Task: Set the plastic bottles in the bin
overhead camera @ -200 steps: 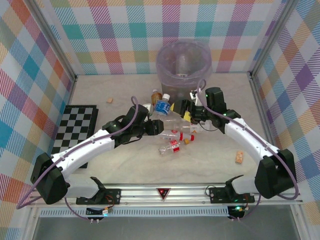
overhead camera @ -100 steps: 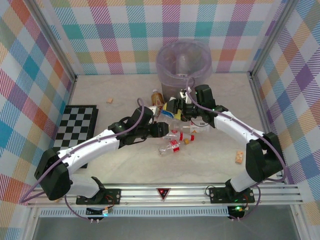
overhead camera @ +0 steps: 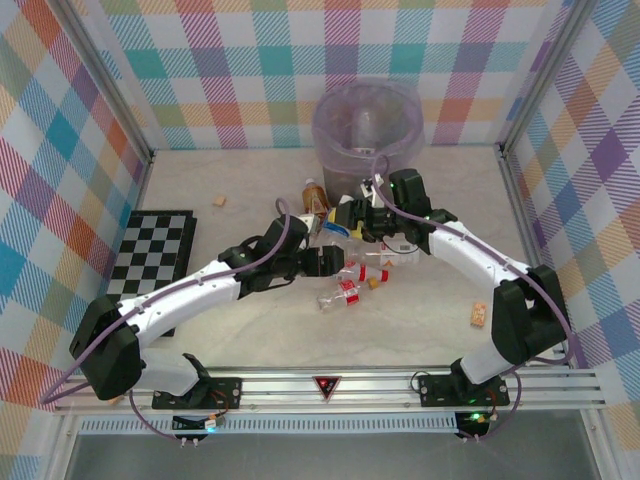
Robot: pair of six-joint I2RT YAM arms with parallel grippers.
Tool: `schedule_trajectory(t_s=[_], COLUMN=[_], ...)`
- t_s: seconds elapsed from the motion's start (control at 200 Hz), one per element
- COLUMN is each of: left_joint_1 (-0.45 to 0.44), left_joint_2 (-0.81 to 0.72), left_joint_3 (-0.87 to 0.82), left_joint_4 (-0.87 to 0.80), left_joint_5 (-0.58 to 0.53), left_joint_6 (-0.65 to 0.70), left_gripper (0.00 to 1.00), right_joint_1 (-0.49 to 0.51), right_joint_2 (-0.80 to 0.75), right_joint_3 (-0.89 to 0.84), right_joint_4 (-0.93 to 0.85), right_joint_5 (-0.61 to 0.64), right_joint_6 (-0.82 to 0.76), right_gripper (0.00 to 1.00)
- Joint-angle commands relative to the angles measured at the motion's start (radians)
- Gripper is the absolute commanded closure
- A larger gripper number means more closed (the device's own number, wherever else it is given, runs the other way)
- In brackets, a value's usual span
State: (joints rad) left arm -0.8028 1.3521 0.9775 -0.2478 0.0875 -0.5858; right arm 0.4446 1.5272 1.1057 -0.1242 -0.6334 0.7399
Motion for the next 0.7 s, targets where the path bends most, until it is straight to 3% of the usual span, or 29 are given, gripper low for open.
schedule_trajectory(t_s=[0.0, 0.165, 0.395, 0.56, 0.695], left_joint_1=[-0.003, -0.003, -0.004, -0.006, -0.026], left_joint_2=[-0.045, -0.09, -0.083, -0.055, -0.034], left_joint_3=[-0.027, -0.042, -0.031, -0.005, -0.02], left_joint_4=[0.004, -0.059, -0.134, -0.169, -0.145], left_joint_5=[-0.014, -0.053, -0.11, -0.154, -0.164], left_joint_6=[-0.008, 0.021, 0.076, 0.082, 0.087], left_gripper=[0.09, 0.03, 0.01, 0.01, 0.01], right_joint_1=[0.0, -0.001, -0.004, -0.021, -0.059], right_joint_2=[-0.079, -0.143, -0.125, -0.043, 0.067], right_joint_3=[0.088, 0.222, 0.484, 0.669, 0.795], right_joint_4=[-0.144, -0.365, -0.543, -0.584, -0.551], right_joint_5=[0.097, 0.318, 0.505, 0.627, 0.636], right_joint_6=[-0.13, -0.298, -0.474, -0.524, -0.564], right_gripper=[0.44, 0.45, 0.47, 0.47, 0.47])
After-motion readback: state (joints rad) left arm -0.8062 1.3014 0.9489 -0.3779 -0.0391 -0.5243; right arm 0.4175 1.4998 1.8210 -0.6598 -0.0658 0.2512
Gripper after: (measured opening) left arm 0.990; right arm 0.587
